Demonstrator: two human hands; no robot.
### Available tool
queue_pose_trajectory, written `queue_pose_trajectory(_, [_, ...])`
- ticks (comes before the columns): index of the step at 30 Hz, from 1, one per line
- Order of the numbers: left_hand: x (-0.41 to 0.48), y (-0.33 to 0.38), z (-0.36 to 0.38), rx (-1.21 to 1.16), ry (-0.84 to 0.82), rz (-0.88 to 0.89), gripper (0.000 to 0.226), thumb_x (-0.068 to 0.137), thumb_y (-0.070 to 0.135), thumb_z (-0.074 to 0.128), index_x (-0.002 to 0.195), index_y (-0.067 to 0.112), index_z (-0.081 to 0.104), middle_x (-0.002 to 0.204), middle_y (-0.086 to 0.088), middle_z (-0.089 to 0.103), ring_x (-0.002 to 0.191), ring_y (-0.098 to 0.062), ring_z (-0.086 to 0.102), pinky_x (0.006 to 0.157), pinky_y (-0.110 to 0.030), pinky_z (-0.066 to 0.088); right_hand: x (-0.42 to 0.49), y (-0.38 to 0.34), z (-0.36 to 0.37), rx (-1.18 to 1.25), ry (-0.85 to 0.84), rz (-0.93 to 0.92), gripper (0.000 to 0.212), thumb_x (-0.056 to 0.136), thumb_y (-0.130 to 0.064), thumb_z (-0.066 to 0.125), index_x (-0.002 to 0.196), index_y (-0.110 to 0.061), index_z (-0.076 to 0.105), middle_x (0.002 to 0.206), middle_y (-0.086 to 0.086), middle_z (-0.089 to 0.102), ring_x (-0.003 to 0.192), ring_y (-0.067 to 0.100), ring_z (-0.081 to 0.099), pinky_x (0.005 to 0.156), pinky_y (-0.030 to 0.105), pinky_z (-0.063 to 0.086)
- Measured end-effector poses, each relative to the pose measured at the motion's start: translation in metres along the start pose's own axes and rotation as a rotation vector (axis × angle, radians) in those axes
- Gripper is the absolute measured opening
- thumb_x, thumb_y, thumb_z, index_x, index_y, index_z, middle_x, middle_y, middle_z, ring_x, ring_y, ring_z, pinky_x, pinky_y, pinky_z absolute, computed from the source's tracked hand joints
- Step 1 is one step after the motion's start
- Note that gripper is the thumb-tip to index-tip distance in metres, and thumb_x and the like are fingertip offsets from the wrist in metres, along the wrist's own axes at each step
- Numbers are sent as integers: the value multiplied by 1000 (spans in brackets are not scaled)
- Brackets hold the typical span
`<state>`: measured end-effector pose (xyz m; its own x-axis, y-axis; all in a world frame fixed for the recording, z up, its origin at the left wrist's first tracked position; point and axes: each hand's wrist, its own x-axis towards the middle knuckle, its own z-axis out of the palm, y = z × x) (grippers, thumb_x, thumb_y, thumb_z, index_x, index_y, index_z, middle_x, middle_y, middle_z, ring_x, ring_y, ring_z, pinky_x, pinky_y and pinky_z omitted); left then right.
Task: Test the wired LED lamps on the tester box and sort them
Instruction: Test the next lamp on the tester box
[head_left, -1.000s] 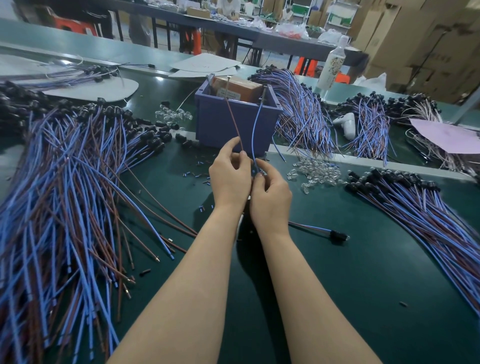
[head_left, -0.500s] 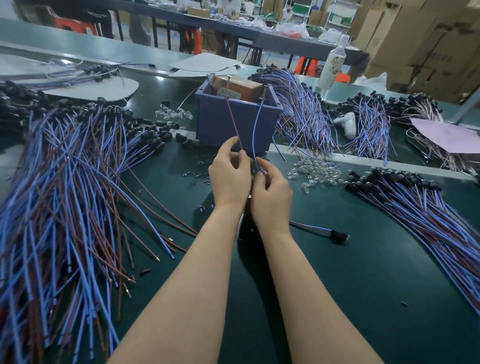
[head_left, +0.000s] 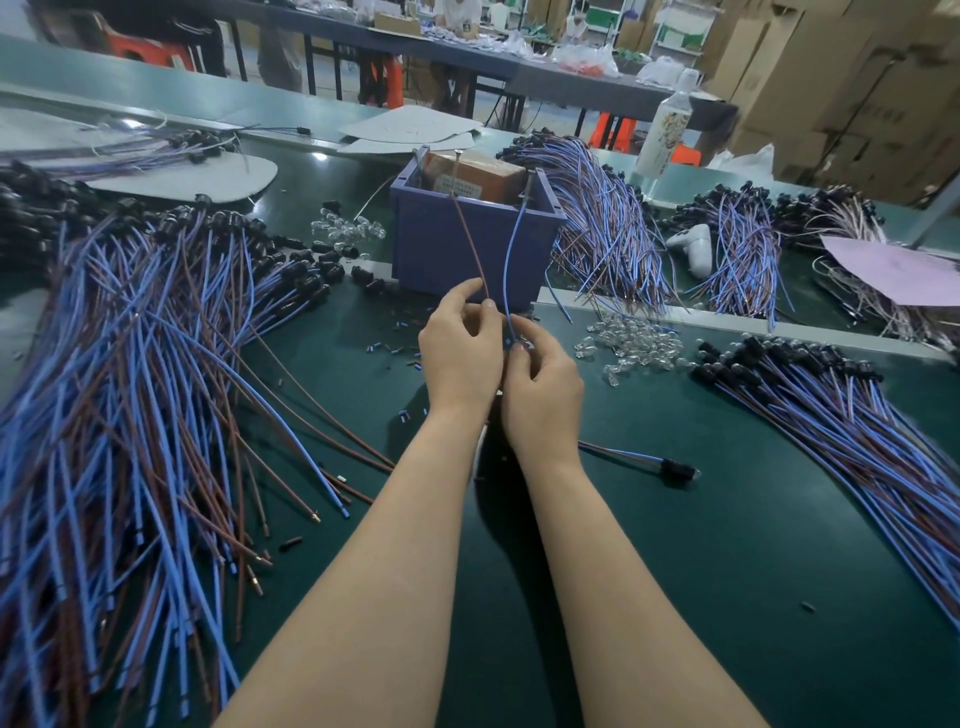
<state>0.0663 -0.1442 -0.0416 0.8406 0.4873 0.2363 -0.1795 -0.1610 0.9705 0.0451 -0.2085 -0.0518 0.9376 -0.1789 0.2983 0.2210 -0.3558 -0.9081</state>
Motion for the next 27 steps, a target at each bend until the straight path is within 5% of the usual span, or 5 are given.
queue_pose_trajectory(8, [-2, 20, -8, -107, -151, -103, 24, 98, 23, 50, 79, 18, 64, 74, 6, 65, 70, -14, 61, 69, -35, 51, 2, -8, -13, 53, -166, -26, 19, 94, -10, 48, 89, -26, 59, 79, 3, 67, 68, 15, 62, 69, 30, 50])
queue_pose_trajectory(15, [10, 29, -54, 73, 477, -2, 47, 99, 27, 45, 139, 4, 39, 138, -15, 43, 127, -24, 44, 109, -34, 33, 20, -2, -58, -134, 42, 5, 13, 91, -13, 53, 92, -22, 63, 83, -6, 64, 81, 10, 60, 72, 17, 41])
queue_pose_trajectory(19, [-1, 46, -59, 421, 647, 470, 66, 92, 30, 55, 143, -3, 29, 151, -29, 19, 142, -38, 16, 116, -41, 6, 28, 9, -78, -248, -2, 195, 17, 89, -13, 51, 89, -23, 66, 78, -4, 64, 84, 22, 64, 72, 24, 44])
queue_pose_trajectory(25, [-21, 44, -14, 784, -843, 255, 48, 86, 40, 64, 129, 20, 54, 131, -6, 52, 124, -25, 45, 104, -31, 35, 34, 14, -101, -399, -298, 413, 22, 89, -17, 54, 69, -15, 62, 71, 7, 63, 59, 21, 59, 62, 33, 55])
queue_pose_trajectory(27, [-30, 33, -2, 958, -1022, 190, 46, 85, 45, 64, 127, 28, 54, 130, -7, 47, 123, -27, 39, 103, -34, 34, 33, 11, -107, -380, -356, 465, 22, 91, -13, 54, 71, -11, 62, 69, 7, 61, 53, 16, 56, 52, 26, 53])
